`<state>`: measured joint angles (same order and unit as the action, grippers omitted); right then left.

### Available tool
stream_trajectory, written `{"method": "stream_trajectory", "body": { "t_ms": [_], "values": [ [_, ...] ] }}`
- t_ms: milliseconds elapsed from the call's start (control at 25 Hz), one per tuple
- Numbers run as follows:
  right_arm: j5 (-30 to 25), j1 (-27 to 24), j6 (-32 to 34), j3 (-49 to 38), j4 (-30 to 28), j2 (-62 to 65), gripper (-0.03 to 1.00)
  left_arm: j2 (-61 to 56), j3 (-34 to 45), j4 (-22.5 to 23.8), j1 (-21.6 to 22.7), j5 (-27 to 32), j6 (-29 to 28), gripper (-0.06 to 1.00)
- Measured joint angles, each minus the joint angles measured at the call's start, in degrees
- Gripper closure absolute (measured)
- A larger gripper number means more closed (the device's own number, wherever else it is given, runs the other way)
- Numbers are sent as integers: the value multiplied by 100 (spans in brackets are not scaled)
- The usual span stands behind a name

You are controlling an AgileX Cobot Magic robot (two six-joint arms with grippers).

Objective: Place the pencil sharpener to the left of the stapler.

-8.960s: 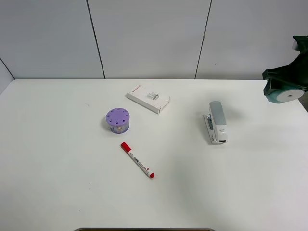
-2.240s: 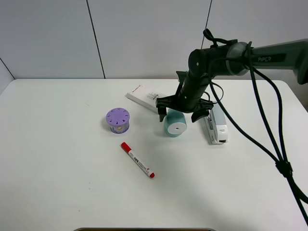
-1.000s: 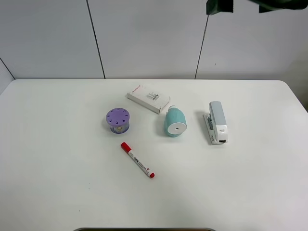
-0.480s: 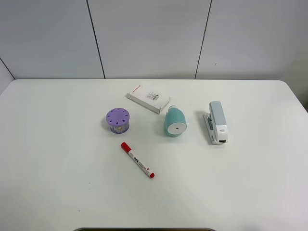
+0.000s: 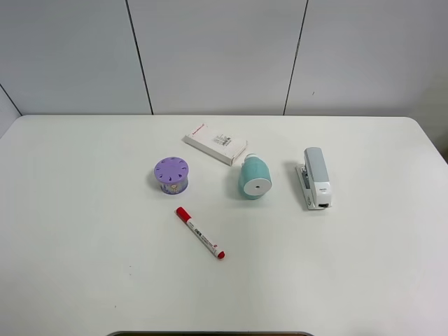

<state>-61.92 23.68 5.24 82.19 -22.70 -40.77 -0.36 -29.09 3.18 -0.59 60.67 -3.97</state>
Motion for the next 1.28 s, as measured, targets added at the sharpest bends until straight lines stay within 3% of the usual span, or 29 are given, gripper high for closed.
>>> {"method": "stream_trajectory", "body": {
  "t_ms": [280,800,1080,1280],
  "values": [
    [-205,-566,-399,-297,273,957,-2,0,0,0,0,0,0,-1],
    [-246,-1738,-394,-2801,770,2817,-2,0,0,0,0,0,0,-1],
    [-248,-2298,-388,-3757,1537,3643,-2,0,0,0,0,0,0,-1],
    [-290,-2432,-388,-4616,1903,4095,-2,0,0,0,0,0,0,-1]
  ]
}}
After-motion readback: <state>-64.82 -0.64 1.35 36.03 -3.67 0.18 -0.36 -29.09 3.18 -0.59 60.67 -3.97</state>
